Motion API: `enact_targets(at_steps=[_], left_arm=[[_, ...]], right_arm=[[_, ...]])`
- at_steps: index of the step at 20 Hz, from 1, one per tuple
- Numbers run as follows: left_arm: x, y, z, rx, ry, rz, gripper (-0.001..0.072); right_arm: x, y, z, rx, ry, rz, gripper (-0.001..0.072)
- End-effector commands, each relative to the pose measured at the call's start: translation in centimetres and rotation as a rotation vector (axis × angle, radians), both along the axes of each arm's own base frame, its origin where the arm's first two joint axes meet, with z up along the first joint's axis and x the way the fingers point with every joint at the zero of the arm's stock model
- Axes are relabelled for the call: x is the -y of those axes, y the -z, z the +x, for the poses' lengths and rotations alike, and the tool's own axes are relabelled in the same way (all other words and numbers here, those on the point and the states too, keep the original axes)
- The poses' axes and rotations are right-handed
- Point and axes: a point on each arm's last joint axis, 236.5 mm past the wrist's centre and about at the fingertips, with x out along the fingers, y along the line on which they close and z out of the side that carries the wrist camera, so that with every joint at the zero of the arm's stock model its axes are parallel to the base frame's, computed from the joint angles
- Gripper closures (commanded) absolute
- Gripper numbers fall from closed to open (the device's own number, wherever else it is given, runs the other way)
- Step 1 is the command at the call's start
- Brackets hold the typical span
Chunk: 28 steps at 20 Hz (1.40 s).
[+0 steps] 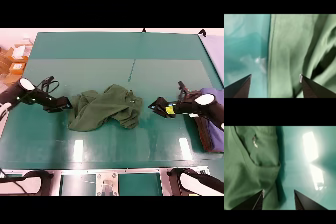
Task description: Fold the shirts.
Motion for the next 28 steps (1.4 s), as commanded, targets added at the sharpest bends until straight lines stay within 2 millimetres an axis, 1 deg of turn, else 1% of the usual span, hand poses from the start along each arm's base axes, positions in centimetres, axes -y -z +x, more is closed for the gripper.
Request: enact_targets(at_steps=[1, 3, 4, 6, 7, 8, 9, 10, 11, 13, 15, 16, 17, 18, 20, 21, 22, 23, 24, 25, 26, 28], left_arm=[[1.4, 2.0, 1.5, 0.011, -0.062, -0.104, 0.0005], [2.3, 2.0, 2.6, 0.034, -0.094, -0.161, 0.0006], [2.7, 1.9, 2.9, 0.041, -0.103, -0.184, 0.0073], [3.1, 2.2, 3.0, 0.044, -0.096, -0.203, 0.0449], [3.6, 2.0, 3.1, 0.052, -0.088, -0.216, 0.0577], [4.0, 1.6, 3.3, 0.066, -0.082, -0.235, 0.0657], [4.4, 0.9, 3.7, 0.080, -0.083, -0.264, 0.0682], [4.6, 0.0, 4.1, 0.095, -0.077, -0.273, 0.0682], [4.3, -1.1, 4.6, 0.122, -0.057, -0.265, 0.0682], [2.7, -4.4, 5.8, 0.196, -0.033, -0.216, 0.0683], [-0.3, -9.5, 7.3, 0.311, -0.066, -0.152, 0.0683], [-1.9, -13.2, 7.9, 0.386, -0.096, -0.134, 0.0683], [-3.2, -17.3, 8.1, 0.472, -0.125, -0.124, 0.0683], [-4.3, -21.4, 8.0, 0.561, -0.138, -0.109, 0.0683], [-5.4, -30.3, 6.8, 0.752, -0.155, -0.076, 0.0683], [-5.3, -34.9, 5.8, 0.855, -0.150, -0.056, 0.0683], [-5.0, -39.0, 4.6, 0.946, -0.144, -0.041, 0.0683], [-4.5, -43.2, 3.1, 1.041, -0.133, -0.032, 0.0683], [-4.1, -46.2, 1.9, 1.113, -0.127, -0.022, 0.0683], [-3.7, -48.8, 0.6, 1.169, -0.122, -0.019, 0.0683], [-3.3, -50.7, -0.6, 1.213, -0.112, -0.012, 0.0683], [-3.0, -53.6, -2.4, 1.292, -0.103, 0.010, 0.0683]], right_arm=[[-1.8, 2.7, 2.3, -0.035, -0.016, 0.053, 0.0261], [-3.1, 4.0, 3.4, -0.060, -0.040, 0.061, 0.0261], [-3.9, 4.5, 4.0, -0.070, -0.054, 0.070, 0.0262], [-5.8, 5.0, 5.2, -0.074, -0.087, 0.085, 0.0277], [-6.6, 5.0, 5.7, -0.066, -0.108, 0.083, 0.0329], [-7.3, 4.7, 6.3, -0.053, -0.125, 0.083, 0.0392], [-7.6, 4.2, 7.0, -0.034, -0.132, 0.083, 0.0493], [-7.7, 3.2, 7.5, -0.011, -0.152, 0.088, 0.0684], [-7.5, 2.1, 8.0, 0.009, -0.174, 0.096, 0.0695], [-6.3, -1.1, 9.2, 0.055, -0.192, 0.118, 0.0696], [-3.9, -5.8, 10.8, 0.152, -0.163, 0.116, 0.0696], [-2.4, -8.9, 11.5, 0.222, -0.141, 0.104, 0.0696], [-1.0, -12.1, 11.9, 0.293, -0.119, 0.089, 0.0696], [0.5, -15.7, 12.1, 0.379, -0.094, 0.067, 0.0696], [2.6, -23.2, 11.4, 0.550, -0.056, 0.015, 0.0696], [3.2, -26.9, 10.6, 0.634, -0.045, -0.012, 0.0696], [3.6, -30.8, 9.4, 0.724, -0.036, -0.041, 0.0696], [3.5, -34.0, 8.0, 0.800, -0.035, -0.065, 0.0696], [3.2, -36.9, 6.3, 0.878, -0.045, -0.096, 0.0696], [2.9, -38.8, 4.9, 0.932, -0.055, -0.118, 0.0696], [2.5, -40.2, 3.4, 0.972, -0.059, -0.133, 0.0696], [2.1, -42.4, 1.0, 1.037, -0.061, -0.169, 0.0696]])
